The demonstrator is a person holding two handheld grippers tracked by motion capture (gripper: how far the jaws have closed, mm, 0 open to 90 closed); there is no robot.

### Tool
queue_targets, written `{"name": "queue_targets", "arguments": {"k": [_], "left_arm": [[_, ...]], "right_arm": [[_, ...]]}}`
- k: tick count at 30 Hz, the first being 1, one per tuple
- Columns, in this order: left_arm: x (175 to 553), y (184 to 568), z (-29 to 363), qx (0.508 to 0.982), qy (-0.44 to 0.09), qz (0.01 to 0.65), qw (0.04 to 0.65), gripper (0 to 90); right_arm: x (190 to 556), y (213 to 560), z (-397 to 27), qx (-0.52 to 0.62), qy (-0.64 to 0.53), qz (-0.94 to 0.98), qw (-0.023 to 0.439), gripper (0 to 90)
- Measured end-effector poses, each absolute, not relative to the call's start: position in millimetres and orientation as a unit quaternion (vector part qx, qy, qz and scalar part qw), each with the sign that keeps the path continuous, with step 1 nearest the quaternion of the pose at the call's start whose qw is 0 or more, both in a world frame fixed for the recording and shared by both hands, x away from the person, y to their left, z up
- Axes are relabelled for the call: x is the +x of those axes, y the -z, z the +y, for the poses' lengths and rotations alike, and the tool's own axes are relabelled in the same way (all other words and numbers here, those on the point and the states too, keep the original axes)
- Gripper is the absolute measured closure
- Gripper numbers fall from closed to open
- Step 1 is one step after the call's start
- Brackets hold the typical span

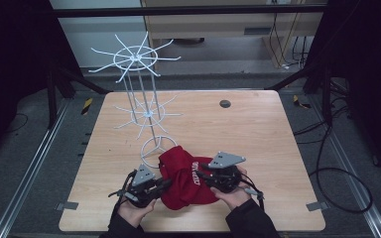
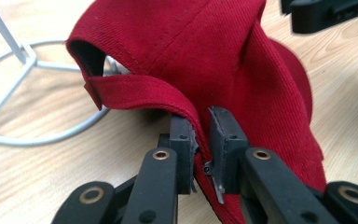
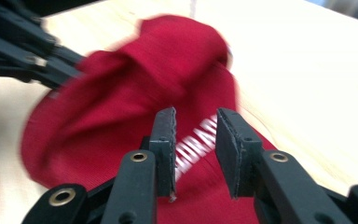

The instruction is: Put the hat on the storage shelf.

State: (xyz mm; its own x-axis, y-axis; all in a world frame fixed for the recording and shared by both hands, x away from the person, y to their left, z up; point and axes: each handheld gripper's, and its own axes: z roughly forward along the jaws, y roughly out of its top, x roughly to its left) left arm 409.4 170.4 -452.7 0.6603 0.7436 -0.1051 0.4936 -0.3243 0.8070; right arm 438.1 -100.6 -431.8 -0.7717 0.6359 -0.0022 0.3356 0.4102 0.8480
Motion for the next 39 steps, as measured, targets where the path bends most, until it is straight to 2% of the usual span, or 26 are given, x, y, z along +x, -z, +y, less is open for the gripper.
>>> {"name": "queue_targets", "arguments": {"k": [1, 2, 3, 4, 5, 10, 13, 15, 17, 20, 21, 23, 25, 34, 39], "left_arm": [[410, 454, 170, 0.802, -0.145, 0.387, 0.432, 79.5], [410, 458, 170, 0.806, -0.149, 0.387, 0.422, 79.5], [410, 458, 170, 0.806, -0.149, 0.387, 0.422, 79.5], [410, 460, 169, 0.809, -0.149, 0.388, 0.416, 79.5], [410, 462, 169, 0.809, -0.148, 0.389, 0.415, 79.5], [411, 467, 165, 0.816, -0.149, 0.385, 0.406, 79.5], [413, 470, 165, 0.817, -0.149, 0.386, 0.402, 79.5], [414, 471, 165, 0.818, -0.149, 0.385, 0.400, 79.5], [415, 471, 165, 0.819, -0.150, 0.386, 0.397, 79.5], [416, 473, 164, 0.819, -0.149, 0.388, 0.396, 79.5], [416, 473, 164, 0.819, -0.149, 0.388, 0.396, 79.5], [417, 474, 163, 0.820, -0.148, 0.387, 0.394, 79.5], [417, 475, 162, 0.821, -0.147, 0.386, 0.394, 79.5], [423, 479, 152, 0.818, -0.138, 0.387, 0.403, 79.2], [430, 482, 135, 0.818, -0.134, 0.381, 0.410, 79.1]], "right_arm": [[438, 432, -101, 0.295, -0.456, 0.823, 0.165, 68.4], [439, 440, -106, 0.319, -0.450, 0.817, 0.170, 63.0], [439, 440, -106, 0.319, -0.450, 0.817, 0.170, 63.0], [442, 452, -107, 0.335, -0.440, 0.814, 0.178, 54.8], [442, 452, -107, 0.335, -0.440, 0.814, 0.178, 54.8], [457, 475, -95, 0.354, -0.436, 0.807, 0.184, 43.1], [464, 480, -87, 0.360, -0.436, 0.804, 0.183, 41.0], [465, 481, -85, 0.363, -0.436, 0.803, 0.183, 43.4], [467, 483, -83, 0.373, -0.436, 0.804, 0.157, 50.8], [466, 483, -81, 0.369, -0.412, 0.813, 0.180, 68.6], [466, 483, -81, 0.369, -0.412, 0.813, 0.180, 68.6], [467, 483, -82, 0.374, -0.411, 0.812, 0.180, 74.8], [466, 481, -82, 0.373, -0.408, 0.813, 0.180, 86.1], [464, 469, -96, 0.378, -0.392, 0.817, 0.190, 90.0], [458, 460, -139, 0.402, -0.385, 0.803, 0.211, 90.0]]}}
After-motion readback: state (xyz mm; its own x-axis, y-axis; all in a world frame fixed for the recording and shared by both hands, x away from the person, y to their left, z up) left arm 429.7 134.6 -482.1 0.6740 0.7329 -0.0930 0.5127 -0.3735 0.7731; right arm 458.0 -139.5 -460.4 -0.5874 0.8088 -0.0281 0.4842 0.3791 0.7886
